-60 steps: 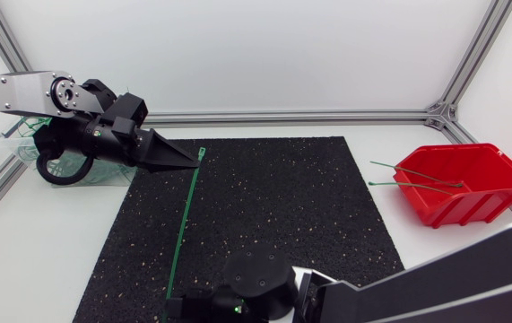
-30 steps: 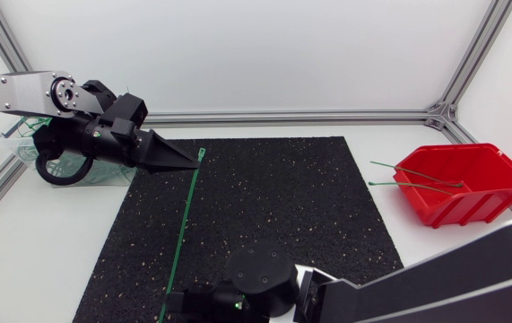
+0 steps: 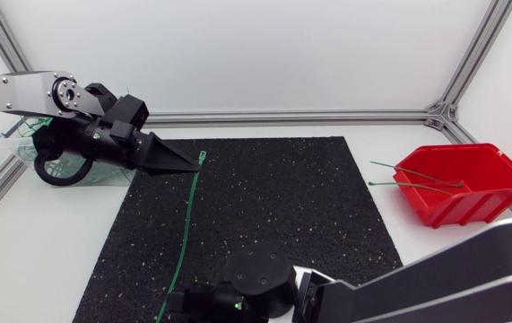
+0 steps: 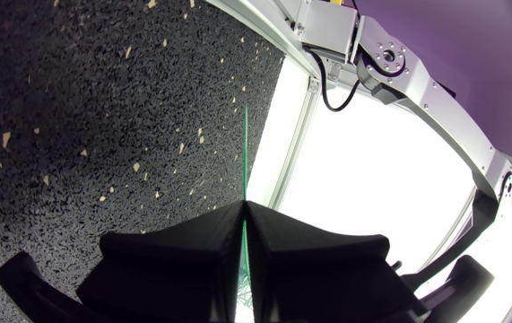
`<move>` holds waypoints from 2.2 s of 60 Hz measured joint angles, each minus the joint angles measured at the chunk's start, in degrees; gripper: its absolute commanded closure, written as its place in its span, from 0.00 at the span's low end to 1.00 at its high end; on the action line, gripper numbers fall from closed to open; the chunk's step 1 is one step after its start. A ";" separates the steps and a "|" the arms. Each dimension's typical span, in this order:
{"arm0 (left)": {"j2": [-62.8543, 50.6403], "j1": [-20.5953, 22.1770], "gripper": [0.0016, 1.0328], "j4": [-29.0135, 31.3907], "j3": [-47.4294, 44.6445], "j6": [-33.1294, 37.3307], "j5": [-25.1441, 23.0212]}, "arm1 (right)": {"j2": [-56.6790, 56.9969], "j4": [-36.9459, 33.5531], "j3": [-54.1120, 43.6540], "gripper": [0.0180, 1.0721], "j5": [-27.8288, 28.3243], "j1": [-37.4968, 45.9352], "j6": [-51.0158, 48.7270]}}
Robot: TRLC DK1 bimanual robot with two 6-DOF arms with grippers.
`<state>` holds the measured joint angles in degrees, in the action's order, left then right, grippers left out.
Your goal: Take a green cable tie from the red box, thread the tail through the head to close it, then place it in the transparent bin on the left.
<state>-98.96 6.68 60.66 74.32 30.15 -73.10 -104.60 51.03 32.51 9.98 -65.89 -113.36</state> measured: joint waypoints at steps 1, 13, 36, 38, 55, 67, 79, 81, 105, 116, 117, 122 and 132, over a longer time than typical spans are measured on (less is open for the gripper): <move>0.00 0.02 0.97 0.00 0.00 0.07 0.00 | 0.00 0.00 0.00 0.92 -0.11 0.00 0.02; 0.00 0.26 0.97 0.39 0.00 0.37 -0.02 | 0.00 0.02 0.00 0.91 -0.83 -0.04 0.42; 0.00 0.26 0.97 0.42 0.00 0.57 0.00 | -0.24 0.07 0.00 0.82 -0.83 -0.15 0.42; 0.00 0.24 0.97 0.39 0.00 0.57 0.00 | -0.33 0.09 0.00 0.82 -0.83 -0.15 0.42; 0.00 0.26 0.97 0.42 0.00 0.57 0.02 | -1.20 0.22 0.04 0.82 -0.85 -0.76 0.42; 0.00 0.24 0.97 0.42 0.00 0.74 0.02 | -1.62 0.22 0.46 0.82 -0.85 -0.76 0.42; 0.00 0.26 0.97 0.44 0.00 1.20 0.02 | -1.62 0.22 1.36 0.82 -0.87 -0.81 0.42; 0.00 0.26 0.97 0.46 0.00 1.20 0.02 | -1.66 0.22 1.46 0.82 -0.87 -0.81 0.39; 0.00 0.24 0.97 0.63 0.00 1.25 0.02 | -3.91 0.22 1.68 0.82 -1.07 -1.68 0.39; 0.00 0.24 0.97 0.68 0.00 1.44 0.02 | -3.98 0.24 2.43 0.82 -1.25 -1.68 0.39; 0.00 0.24 0.97 0.70 0.00 1.44 0.02 | -3.98 0.22 2.45 0.82 -1.25 -1.68 0.39; 0.00 0.24 0.97 0.96 0.00 1.44 0.02 | -3.98 0.24 2.75 0.82 -1.27 -1.68 0.39; 0.00 0.24 0.97 1.05 0.00 1.44 0.02 | -4.50 0.26 3.17 0.82 -1.51 -1.60 0.39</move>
<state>-98.96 6.92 61.71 74.32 31.59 -73.08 -109.10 51.29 35.68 8.47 -67.48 -112.97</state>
